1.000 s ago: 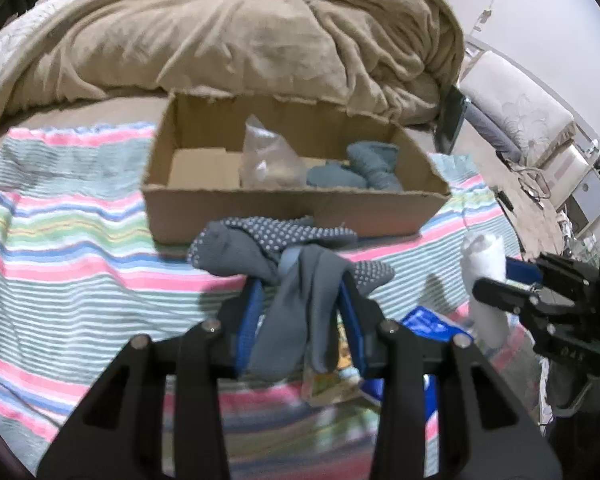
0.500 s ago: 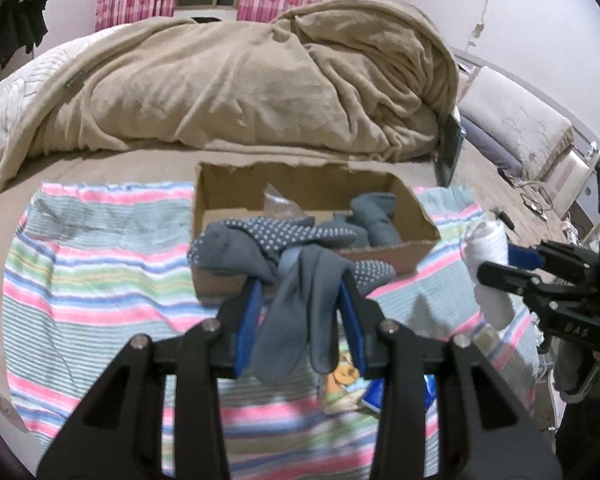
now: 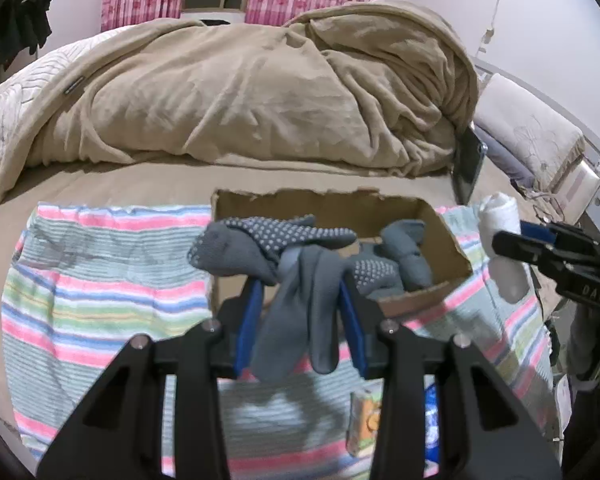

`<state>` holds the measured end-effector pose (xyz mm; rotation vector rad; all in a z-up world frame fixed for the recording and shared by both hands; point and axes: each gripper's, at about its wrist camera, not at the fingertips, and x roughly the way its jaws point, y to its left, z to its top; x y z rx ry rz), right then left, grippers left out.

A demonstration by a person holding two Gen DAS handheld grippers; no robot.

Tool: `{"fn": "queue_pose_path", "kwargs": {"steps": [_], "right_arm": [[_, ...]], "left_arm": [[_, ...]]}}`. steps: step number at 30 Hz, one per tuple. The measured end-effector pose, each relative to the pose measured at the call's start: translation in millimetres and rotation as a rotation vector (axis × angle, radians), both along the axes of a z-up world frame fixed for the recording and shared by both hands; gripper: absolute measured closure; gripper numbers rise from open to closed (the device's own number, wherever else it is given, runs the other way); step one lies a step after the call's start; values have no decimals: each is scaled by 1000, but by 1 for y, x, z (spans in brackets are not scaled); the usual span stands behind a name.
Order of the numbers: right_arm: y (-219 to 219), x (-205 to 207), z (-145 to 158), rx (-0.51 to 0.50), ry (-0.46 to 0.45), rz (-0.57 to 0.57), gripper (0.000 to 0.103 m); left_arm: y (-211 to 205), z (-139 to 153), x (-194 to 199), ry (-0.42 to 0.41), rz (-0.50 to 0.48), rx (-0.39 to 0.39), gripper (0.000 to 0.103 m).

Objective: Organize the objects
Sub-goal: 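Lower the gloves and white socks into the box and open both tools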

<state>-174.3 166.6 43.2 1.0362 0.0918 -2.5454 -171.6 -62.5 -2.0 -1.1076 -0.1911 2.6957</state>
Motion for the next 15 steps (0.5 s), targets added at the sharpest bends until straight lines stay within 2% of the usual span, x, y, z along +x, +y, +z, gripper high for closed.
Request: {"fn": "queue_pose_path", "kwargs": {"steps": [2,7,15], "right_arm": [[-1,-8,-1,6,4,-10,65],[-1,-31,-11,25,-3,-27,65],[1,-58,-33,28,-37,-45,65]], "left_arm": [[-4,-3,-8,-9,3,24,64],[-7,-9,-23,-13,21,15,64],[-2,-27,-48,-41,21,-42,64]]}}
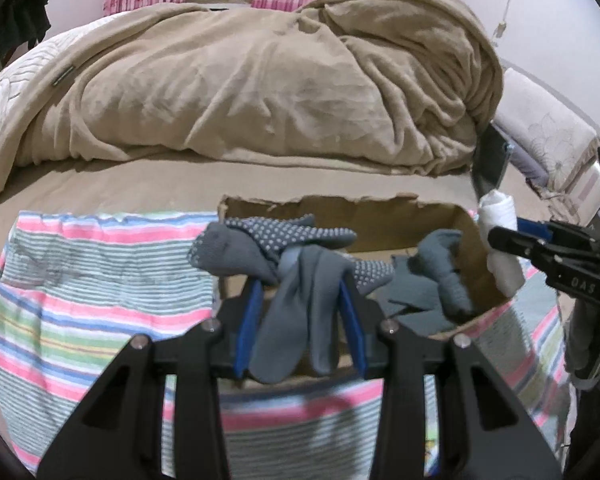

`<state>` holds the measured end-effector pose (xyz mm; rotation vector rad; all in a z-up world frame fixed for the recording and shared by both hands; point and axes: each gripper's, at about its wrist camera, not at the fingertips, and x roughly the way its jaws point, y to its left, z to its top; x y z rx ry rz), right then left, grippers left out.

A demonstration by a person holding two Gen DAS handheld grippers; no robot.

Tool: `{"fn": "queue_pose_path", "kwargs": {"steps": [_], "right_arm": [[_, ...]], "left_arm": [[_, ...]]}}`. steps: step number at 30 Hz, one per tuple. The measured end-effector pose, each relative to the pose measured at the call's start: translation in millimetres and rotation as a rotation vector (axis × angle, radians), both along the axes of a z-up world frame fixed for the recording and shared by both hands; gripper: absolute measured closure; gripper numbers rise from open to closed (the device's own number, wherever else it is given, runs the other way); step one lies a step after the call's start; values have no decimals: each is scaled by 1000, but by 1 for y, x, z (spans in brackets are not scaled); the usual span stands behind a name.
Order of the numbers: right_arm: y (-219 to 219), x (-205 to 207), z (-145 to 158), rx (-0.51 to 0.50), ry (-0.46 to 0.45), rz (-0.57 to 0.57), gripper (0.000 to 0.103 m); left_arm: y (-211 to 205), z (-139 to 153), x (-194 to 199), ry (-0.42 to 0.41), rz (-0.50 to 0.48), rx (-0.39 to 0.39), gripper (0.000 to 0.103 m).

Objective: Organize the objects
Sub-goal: 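Lower the gloves and white socks into the box and open both tools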

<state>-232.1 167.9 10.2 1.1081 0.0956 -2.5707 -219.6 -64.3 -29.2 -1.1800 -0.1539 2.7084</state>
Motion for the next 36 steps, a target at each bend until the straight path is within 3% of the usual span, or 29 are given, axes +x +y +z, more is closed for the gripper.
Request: {"fn": "queue_pose_path", "kwargs": {"steps": [8,10,14,19,21,23,30,36], "right_arm": [[-6,-12,-18,27,-24,5,65],[-5,-14,-24,32,-34,0,65],[-5,-15,-31,38,-29,-3,65],[-4,-11,-29,15,-21,2,53],[-5,-6,-26,7,-10,7,40],[-5,0,-20,8,10,5,32],[-7,20,-2,-4,25,17,32],[-11,27,3,3,31,33,32]], "left_arm": [[8,-25,-17,-79,-29,-7,58],[10,-27,-18,-82,-46,-1,47],[14,-24,-15,-89,-65,-1,42],[11,-14,-4,-88,-60,20,30],[9,-7,4,-78,-62,29,26],[5,1,11,-57,-47,18,22],[-17,20,23,20,71,-25,19],[-33,4,0,24,162,-73,19]]}}
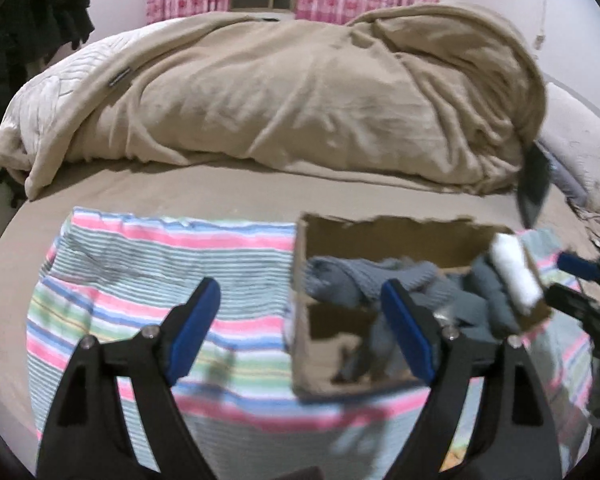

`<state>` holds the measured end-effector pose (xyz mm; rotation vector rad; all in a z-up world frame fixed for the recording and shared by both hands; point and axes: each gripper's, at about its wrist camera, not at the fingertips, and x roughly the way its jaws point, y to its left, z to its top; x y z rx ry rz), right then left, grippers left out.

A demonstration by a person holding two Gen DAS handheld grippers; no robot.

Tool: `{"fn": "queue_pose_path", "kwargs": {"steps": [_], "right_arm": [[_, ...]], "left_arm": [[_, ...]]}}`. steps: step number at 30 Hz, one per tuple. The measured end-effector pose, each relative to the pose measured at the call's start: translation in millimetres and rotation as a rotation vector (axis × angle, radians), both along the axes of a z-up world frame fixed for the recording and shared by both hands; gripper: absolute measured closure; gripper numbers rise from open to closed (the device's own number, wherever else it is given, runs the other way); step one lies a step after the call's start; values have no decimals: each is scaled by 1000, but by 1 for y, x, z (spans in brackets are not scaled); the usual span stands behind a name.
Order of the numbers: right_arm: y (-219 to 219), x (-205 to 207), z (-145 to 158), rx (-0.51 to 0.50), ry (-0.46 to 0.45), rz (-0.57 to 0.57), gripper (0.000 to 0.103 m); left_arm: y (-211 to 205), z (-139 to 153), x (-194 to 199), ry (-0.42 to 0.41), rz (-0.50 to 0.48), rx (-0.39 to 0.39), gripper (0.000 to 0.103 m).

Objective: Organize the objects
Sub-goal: 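Lower the gloves and white socks into the box and open both tools, then grasp the cartoon tissue pack with the left tool while the right tool grasps the blue tissue pack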

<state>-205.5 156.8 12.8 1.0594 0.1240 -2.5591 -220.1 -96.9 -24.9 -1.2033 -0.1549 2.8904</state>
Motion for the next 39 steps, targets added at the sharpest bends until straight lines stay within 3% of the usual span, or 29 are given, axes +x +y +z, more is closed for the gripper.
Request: {"fn": "queue_pose_path", "kwargs": {"steps": [6,9,22,29,35,39], "right_arm": [[-1,-4,-11,-3,-22,-1,32],[-1,-5,-18,-6,-37,-3,32],[4,29,-5,-55,-38,-25,32],[0,71,1,-84,-76,-38,32],[-1,108,4,-83,-96,-65,32],[-4,125,-3,-99,-123,-75,32]], "left_arm": [[0,-44,-33,-127,7,-56,19],[-7,-57,-32,-149,21,-18,19],[8,-1,52,-4,-26,42,19],[42,16,106,-1,-125,75,19],[49,36,150,41,-128,139,19],[52,35,165,23,-120,174,17]]}}
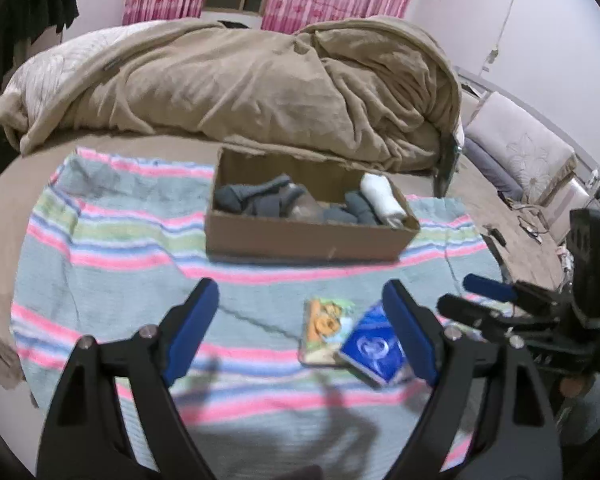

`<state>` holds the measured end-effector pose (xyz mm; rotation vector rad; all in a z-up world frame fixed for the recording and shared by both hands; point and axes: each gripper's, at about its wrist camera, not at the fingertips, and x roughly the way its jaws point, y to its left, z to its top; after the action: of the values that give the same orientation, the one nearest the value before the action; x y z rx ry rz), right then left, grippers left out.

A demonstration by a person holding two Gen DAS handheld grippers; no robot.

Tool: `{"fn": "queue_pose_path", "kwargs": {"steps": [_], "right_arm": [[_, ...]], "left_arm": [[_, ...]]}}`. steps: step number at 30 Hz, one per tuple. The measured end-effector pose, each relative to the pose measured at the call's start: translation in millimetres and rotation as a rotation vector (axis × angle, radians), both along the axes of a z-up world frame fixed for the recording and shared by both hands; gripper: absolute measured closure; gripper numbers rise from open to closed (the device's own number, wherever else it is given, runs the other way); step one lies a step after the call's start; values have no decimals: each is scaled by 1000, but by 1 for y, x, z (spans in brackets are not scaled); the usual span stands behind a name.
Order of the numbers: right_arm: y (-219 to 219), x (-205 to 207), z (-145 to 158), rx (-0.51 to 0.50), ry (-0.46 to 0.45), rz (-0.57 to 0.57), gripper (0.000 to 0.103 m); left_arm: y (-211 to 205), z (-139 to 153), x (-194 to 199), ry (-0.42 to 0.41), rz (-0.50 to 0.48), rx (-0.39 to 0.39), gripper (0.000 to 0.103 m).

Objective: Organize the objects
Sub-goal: 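Grasp the cartoon tissue pack with the left tool while the right tool grasps the blue tissue pack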

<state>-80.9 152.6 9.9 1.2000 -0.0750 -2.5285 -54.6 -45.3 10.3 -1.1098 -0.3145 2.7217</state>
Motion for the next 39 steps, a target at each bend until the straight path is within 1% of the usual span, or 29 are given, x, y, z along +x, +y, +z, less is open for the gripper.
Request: {"fn": "queue_pose_path", "kwargs": {"steps": [3,7,9,12,13,15,16,19,20,22,25,26,27,28,29,33,36,38,39], "right_arm": [[-5,5,-9,2,-29,5,32],[-8,5,-22,7,-61,28,33],[-7,2,-29,2,-78,36,40],[-5,-3,-39,-7,-107,49,43],[-2,-6,-43,-23,-122,50,44],[-1,-9,-50,-52,-145,67,50],[-3,-10,-51,-55,-149,78,50],[-6,-11,-55,-75,-159,95,54],[-7,-12,-55,-82,-160,98,58],[-11,-13,-58,-78,-161,108,62],[-12,-13,-59,-78,-151,114,71],[-10,-12,-59,-82,-150,118,76],[-9,-11,-58,-83,-148,123,79],[-7,-10,-58,-86,-146,123,80],[-4,-8,-57,-85,-146,123,82],[6,1,-52,-69,-124,112,84],[16,5,-47,-75,-112,94,84],[20,5,-44,-89,-108,84,85],[23,4,-43,-101,-105,82,86]], "left_arm": [[5,-7,5,-31,-9,4,17],[9,-19,10,-68,7,-14,17],[10,-26,11,-76,5,-17,17],[15,-37,8,-98,-5,-43,17],[17,-40,5,-97,-12,-53,17],[20,-49,0,-108,-22,-74,17],[21,-53,-4,-116,-25,-83,17],[21,-64,-13,-140,-38,-69,17],[21,-69,-17,-151,-43,-65,17],[23,-77,-22,-169,-54,-68,17],[25,-88,-29,-202,-76,-48,18],[25,-91,-30,-207,-83,-41,19],[26,-94,-31,-212,-85,-43,23],[27,-96,-33,-220,-88,-47,27],[30,-98,-35,-224,-94,-48,28],[40,-100,-38,-227,-126,-75,28],[50,-100,-42,-221,-142,-122,28],[55,-103,-46,-232,-145,-150,28],[57,-105,-48,-233,-145,-162,30]]}}
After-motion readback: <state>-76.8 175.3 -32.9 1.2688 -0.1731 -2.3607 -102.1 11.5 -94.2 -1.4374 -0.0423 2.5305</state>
